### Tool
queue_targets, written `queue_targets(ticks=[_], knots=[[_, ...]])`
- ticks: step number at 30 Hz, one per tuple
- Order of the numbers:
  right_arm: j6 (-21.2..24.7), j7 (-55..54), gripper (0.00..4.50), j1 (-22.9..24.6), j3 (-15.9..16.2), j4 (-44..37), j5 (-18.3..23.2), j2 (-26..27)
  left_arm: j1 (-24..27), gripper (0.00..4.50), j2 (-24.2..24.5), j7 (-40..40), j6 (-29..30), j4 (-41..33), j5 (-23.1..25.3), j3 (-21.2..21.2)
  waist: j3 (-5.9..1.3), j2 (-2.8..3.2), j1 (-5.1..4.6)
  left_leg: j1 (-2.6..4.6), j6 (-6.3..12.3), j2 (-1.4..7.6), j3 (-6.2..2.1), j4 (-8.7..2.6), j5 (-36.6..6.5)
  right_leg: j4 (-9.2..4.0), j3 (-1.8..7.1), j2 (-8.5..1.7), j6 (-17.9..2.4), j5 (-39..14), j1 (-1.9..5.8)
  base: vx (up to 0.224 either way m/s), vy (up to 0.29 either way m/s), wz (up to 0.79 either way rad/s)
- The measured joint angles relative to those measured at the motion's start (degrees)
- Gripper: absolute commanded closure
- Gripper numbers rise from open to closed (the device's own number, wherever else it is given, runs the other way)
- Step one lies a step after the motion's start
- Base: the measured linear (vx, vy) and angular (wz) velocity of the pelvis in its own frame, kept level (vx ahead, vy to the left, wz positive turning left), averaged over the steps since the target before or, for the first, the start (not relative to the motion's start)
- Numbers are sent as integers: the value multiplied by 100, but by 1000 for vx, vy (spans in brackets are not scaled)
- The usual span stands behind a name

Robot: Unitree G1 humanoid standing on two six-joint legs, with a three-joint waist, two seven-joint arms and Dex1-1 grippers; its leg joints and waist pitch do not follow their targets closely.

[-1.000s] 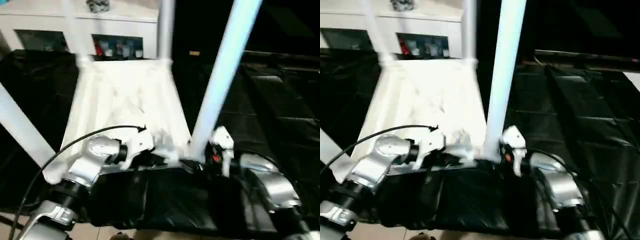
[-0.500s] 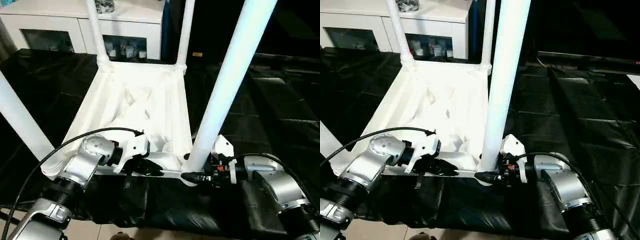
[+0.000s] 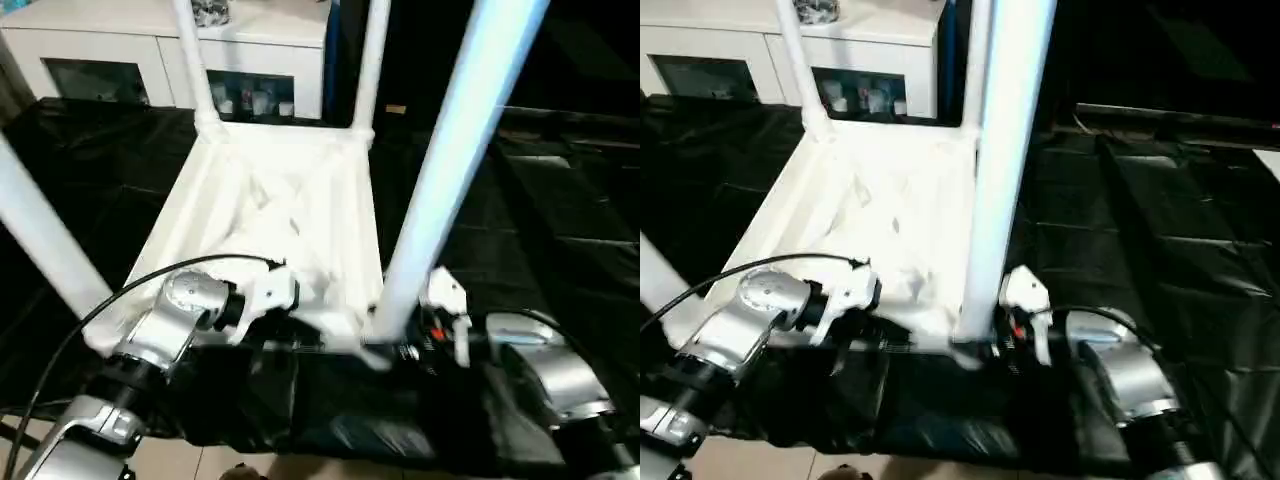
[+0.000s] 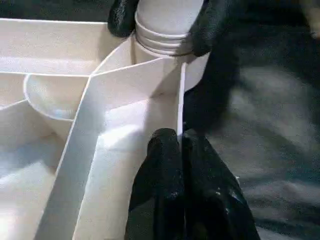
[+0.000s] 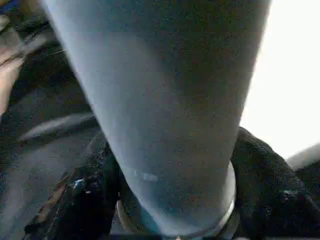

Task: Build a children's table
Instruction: Rotate leg to tighten

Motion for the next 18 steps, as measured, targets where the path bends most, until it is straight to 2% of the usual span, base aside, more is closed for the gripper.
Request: queue_targets(ticks=[2,4,9,14,15,18], knots=[[-1,-753,178,-73,-215,197,-37,329,-29,450,-198,428,143,25,131,32,2,-4,-87,4,0,0,-10,1,0,-10,-1,0,4,-2,-1,0,0,0],[4,-1129,178,-106,-301,261,-54,448,-29,450,-329,629,242,23,163,39,1,-5,-133,4,0,-1,-11,1,0,-21,-1,0,5,-2,-2,0,0,0],[-1,-2288,178,-150,-508,327,-340,983,-27,450,-691,1261,750,-59,308,96,-5,-8,-134,16,0,-1,-11,-5,0,-19,-1,0,5,1,0,0,0,0],[-174,-2999,178,-257,-537,538,-698,1167,-27,450,-991,1645,998,-92,421,89,-29,-19,-125,19,0,-6,-9,-5,0,-30,4,0,6,1,8,0,0,0],[-228,-3011,124,-265,-537,576,-717,1173,-27,450,-1000,1660,1010,-95,421,88,-31,-16,-126,19,0,-7,-9,-5,0,-30,7,-1,6,1,8,0,0,0],[-252,-3044,101,-289,-536,615,-758,1207,-27,450,-1020,1681,1032,-107,421,81,-31,-15,-125,19,0,-7,-9,-5,0,-30,7,0,6,1,9,0,0,0]])
